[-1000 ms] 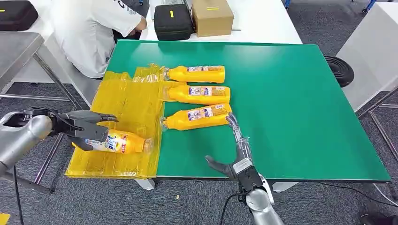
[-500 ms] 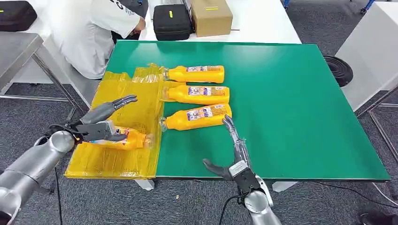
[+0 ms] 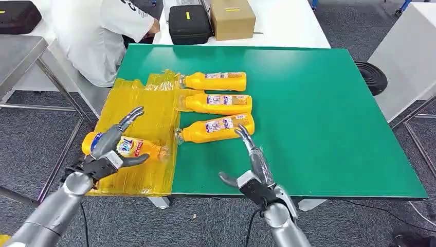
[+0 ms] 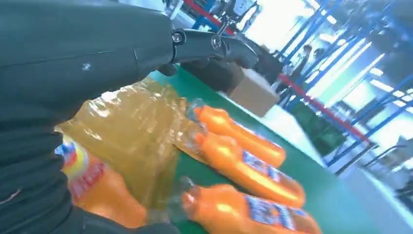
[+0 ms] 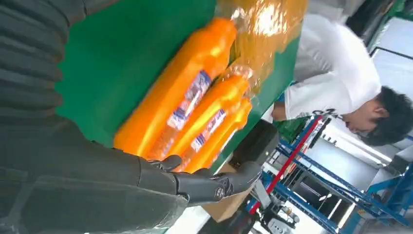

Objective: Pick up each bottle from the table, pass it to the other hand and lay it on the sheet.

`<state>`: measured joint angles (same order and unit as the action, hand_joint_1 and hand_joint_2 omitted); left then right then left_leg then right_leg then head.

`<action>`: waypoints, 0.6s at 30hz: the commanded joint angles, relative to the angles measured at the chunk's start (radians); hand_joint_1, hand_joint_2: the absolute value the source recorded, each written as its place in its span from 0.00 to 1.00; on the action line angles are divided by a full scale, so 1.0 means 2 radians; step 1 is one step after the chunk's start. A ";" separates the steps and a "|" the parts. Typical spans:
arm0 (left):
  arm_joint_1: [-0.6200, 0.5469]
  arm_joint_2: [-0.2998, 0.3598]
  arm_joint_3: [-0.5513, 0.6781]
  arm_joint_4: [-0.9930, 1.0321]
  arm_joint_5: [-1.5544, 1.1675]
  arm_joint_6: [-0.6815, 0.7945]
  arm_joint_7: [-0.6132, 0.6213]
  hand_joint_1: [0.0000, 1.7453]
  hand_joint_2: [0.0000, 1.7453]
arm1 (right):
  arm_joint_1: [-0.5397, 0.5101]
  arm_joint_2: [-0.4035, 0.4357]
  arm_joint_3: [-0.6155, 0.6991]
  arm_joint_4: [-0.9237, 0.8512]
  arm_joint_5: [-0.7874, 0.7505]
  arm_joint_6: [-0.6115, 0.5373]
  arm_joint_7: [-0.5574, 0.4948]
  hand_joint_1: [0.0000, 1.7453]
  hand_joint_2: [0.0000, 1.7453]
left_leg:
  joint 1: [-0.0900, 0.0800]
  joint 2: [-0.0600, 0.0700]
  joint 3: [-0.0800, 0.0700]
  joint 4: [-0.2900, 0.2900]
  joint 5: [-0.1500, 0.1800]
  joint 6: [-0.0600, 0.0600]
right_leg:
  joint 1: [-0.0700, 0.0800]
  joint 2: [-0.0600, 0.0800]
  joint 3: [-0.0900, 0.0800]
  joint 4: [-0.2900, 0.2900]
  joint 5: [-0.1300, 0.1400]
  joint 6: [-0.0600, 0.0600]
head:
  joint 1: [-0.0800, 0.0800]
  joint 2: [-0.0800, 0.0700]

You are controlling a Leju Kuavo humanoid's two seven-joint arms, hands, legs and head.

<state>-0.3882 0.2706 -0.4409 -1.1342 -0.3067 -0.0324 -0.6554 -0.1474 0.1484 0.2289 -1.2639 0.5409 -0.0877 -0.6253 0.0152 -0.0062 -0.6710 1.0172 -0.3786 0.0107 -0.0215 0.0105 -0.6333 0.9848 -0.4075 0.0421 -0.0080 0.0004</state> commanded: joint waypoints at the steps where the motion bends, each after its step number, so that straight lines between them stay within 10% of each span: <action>1: 0.025 -0.036 0.040 -0.023 -0.005 0.002 0.002 0.00 1.00 | -0.047 -0.012 -0.009 0.072 0.004 -0.001 0.004 0.00 1.00 | 0.000 0.000 0.001 0.000 0.000 0.000 | 0.000 0.000 0.002 -0.001 0.000 -0.001 | 0.000 0.000; 6: 0.067 -0.098 0.081 -0.066 -0.012 0.043 -0.019 0.00 1.00 | -0.136 -0.039 -0.006 0.152 0.014 0.014 0.038 0.00 1.00 | 0.000 0.001 0.003 0.000 -0.001 0.000 | 0.000 0.000 0.003 -0.001 -0.001 0.000 | 0.000 0.000; 7: 0.079 -0.114 0.078 -0.081 -0.023 0.065 -0.019 0.00 1.00 | -0.173 -0.044 -0.012 0.186 0.004 0.037 0.047 0.00 0.00 | 0.000 0.001 0.004 0.000 -0.002 0.001 | 0.000 0.000 0.004 -0.001 -0.001 -0.001 | 0.000 0.000; 8: 0.090 -0.127 0.083 -0.092 -0.023 0.083 -0.016 0.00 1.00 | -0.202 -0.047 -0.013 0.212 0.010 0.035 0.047 0.00 0.00 | 0.000 0.002 0.002 0.000 -0.001 0.001 | 0.000 0.002 0.002 0.000 0.000 0.000 | -0.001 0.000; 9: 0.098 -0.134 0.080 -0.101 -0.022 0.091 -0.013 0.00 1.00 | -0.222 -0.047 -0.018 0.228 0.012 0.035 0.054 0.00 1.00 | 0.000 0.002 0.003 0.000 -0.001 0.001 | 0.000 0.001 0.003 0.000 0.000 0.000 | 0.000 0.000; 18: 0.141 -0.175 0.102 -0.138 -0.013 0.158 0.023 0.00 1.00 | -0.391 -0.055 0.046 0.403 0.108 0.061 0.100 0.00 1.00 | -0.002 0.002 0.000 0.001 0.000 0.001 | -0.001 0.001 0.001 0.001 0.001 0.001 | 0.000 0.000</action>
<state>-0.1691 0.0244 -0.3124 -1.3508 -0.3338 0.2404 -0.6428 -0.6021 0.0683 0.2159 -0.8788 0.6837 -0.0027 -0.4600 0.0123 -0.0066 -0.6720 1.0175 -0.3764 0.0138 -0.0239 0.0102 -0.6326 0.9849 -0.4051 0.0452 -0.0084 0.0004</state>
